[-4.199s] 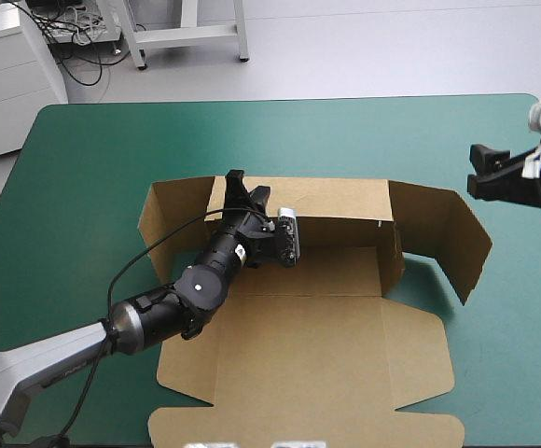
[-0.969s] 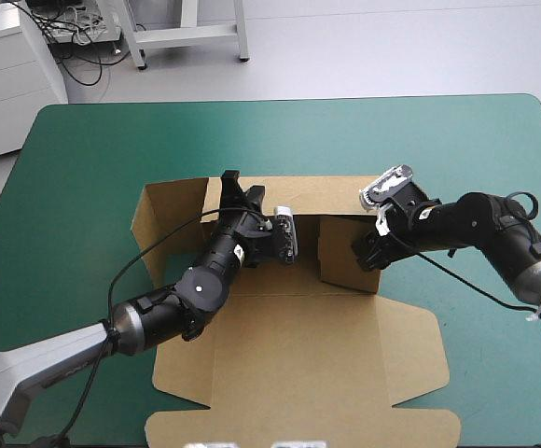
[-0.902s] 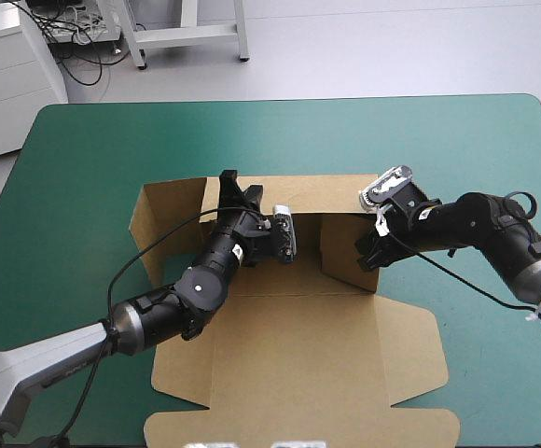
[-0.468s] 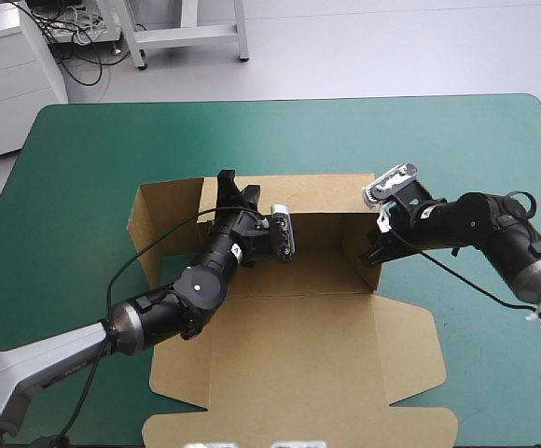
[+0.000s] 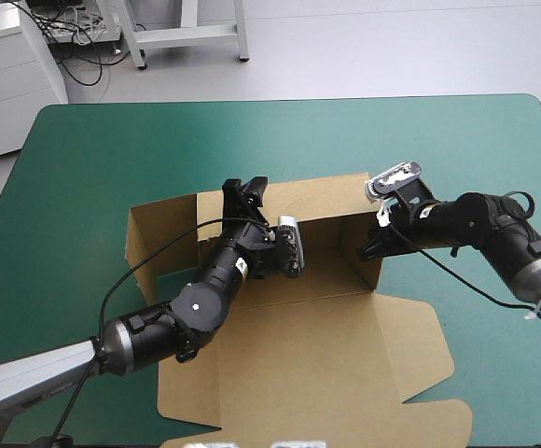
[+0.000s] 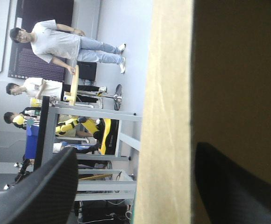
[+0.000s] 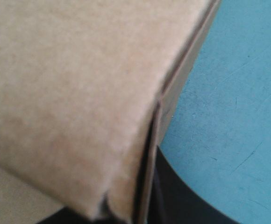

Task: Fold the box

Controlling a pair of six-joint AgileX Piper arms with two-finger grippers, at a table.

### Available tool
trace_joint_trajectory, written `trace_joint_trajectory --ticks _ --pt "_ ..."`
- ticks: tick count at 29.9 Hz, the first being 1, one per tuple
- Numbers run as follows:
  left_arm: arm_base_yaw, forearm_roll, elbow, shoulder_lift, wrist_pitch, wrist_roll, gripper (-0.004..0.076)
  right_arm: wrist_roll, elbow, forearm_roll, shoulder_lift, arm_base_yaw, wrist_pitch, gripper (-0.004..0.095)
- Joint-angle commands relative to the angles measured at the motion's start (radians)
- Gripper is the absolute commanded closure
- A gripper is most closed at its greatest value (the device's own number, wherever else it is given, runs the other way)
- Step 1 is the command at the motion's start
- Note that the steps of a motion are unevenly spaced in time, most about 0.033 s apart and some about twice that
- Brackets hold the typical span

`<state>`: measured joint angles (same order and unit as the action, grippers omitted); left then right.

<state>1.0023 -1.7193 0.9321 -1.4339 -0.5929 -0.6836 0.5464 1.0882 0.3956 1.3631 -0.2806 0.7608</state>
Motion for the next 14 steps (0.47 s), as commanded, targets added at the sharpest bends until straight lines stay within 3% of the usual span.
trace_joint_trajectory --ticks 1,5,14 --pt "0.053 -0.052 0.027 0.062 -0.068 0.005 0.0187 0.006 0.027 0.048 -0.030 -0.008 -0.013 0.0929" --pt "0.133 0.008 0.027 0.103 -0.068 0.047 0.0186 -0.033 0.027 0.042 -0.030 -0.008 -0.036 0.0930" --pt "0.368 0.293 0.034 0.173 -0.133 0.317 0.0186 -0.114 0.027 -0.040 -0.030 -0.008 -0.058 0.0930"
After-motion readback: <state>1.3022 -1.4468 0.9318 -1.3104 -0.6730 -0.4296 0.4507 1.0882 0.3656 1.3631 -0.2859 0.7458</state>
